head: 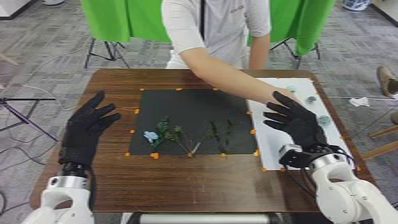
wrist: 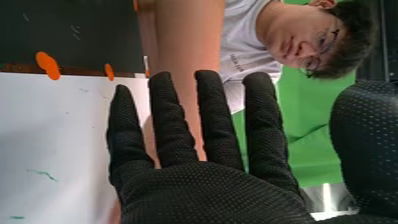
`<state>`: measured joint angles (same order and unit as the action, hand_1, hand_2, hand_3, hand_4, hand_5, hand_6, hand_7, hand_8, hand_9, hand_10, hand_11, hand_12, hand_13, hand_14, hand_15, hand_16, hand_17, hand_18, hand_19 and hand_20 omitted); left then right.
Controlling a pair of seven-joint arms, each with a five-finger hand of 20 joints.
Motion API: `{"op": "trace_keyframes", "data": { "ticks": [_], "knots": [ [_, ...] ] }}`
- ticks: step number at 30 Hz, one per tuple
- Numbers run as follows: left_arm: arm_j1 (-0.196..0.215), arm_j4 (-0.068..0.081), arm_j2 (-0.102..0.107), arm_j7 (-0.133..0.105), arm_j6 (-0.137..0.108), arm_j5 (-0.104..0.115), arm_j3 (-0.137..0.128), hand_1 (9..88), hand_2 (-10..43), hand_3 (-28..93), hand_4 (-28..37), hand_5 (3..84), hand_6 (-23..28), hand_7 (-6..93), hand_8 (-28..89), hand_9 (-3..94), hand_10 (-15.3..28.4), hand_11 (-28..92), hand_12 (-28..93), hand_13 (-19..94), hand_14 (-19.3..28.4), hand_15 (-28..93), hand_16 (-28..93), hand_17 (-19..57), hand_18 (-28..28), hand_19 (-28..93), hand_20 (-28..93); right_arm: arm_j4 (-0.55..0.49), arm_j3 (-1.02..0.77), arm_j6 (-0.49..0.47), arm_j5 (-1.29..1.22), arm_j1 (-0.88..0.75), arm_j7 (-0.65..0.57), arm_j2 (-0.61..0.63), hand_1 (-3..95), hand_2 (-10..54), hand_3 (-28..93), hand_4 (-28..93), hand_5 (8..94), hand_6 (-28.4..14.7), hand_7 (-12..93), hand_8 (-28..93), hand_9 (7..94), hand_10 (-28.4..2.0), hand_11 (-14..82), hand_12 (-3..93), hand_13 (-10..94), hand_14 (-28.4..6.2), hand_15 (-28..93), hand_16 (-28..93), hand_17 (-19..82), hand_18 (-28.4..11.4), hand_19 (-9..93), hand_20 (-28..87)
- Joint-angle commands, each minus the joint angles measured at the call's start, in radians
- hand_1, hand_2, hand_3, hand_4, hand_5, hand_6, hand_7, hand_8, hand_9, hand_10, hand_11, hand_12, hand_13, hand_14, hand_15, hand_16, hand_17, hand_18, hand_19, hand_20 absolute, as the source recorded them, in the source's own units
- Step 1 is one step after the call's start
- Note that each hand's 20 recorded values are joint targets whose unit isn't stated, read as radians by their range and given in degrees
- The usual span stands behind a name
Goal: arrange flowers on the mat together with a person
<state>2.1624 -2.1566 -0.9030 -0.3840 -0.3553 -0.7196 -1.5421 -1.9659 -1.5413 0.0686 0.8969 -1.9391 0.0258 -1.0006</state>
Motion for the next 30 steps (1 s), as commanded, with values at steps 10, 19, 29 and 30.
{"op": "trace_keyframes", "data": {
  "ticks": [10, 19, 29, 30],
  "knots": [
    [0.013, -0.004, 0.001, -0.003, -0.005, 0.007, 0.001, 25.6, 5.8, 79, -25.8, 36.8, 5.1, 11.1, -9, 37.3, 17.8, 24, 10, 29, 27.1, 53, -8, -7.1, 26.4, 52, 22, -0.004, -0.007, -0.001, 0.0, -0.017, 0.019, -0.003, 16.0, 5.8, 80, -28, 40.1, 5.9, 14, -13, 44.5, -10.6, 5.5, 13.0, 34, -16.9, 14, 22, 4, -24.3, 44, 15],
    [0.01, -0.004, -0.004, 0.008, -0.003, 0.003, 0.0, 25.8, 5.9, 79, -25.8, 36.8, 5.2, 11.2, -9, 37.3, 17.9, 24, 10, 29, 27.1, 53, -8, -7.1, 26.4, 52, 22, -0.006, -0.005, 0.003, 0.003, -0.019, 0.014, -0.003, 16.2, 5.7, 80, -28, 40.4, 5.8, 14, -13, 44.8, -10.6, 5.5, 13.1, 35, -16.9, 15, 22, 4, -24.3, 44, 15],
    [0.019, -0.006, -0.01, 0.014, 0.0, 0.0, -0.003, 25.7, 5.8, 79, -25.7, 36.8, 5.2, 11.3, -9, 37.3, 18.0, 24, 10, 29, 27.2, 53, -8, -7.1, 26.3, 52, 22, -0.009, -0.008, -0.004, 0.007, -0.03, 0.009, -0.005, 16.6, 5.4, 80, -28, 40.4, 5.9, 14, -13, 44.9, -10.6, 5.5, 13.2, 35, -16.7, 15, 21, 4, -24.3, 44, 15],
    [0.018, -0.006, -0.01, 0.015, 0.0, -0.001, -0.003, 25.7, 5.8, 79, -25.8, 36.8, 5.2, 11.3, -9, 37.4, 18.0, 24, 10, 29, 27.1, 53, -8, -7.1, 26.3, 52, 22, -0.01, -0.008, -0.004, 0.007, -0.029, 0.007, -0.006, 16.6, 5.4, 80, -28, 40.4, 5.9, 14, -13, 44.9, -10.7, 5.5, 13.2, 35, -16.8, 16, 21, 4, -24.2, 44, 15]
  ]
}}
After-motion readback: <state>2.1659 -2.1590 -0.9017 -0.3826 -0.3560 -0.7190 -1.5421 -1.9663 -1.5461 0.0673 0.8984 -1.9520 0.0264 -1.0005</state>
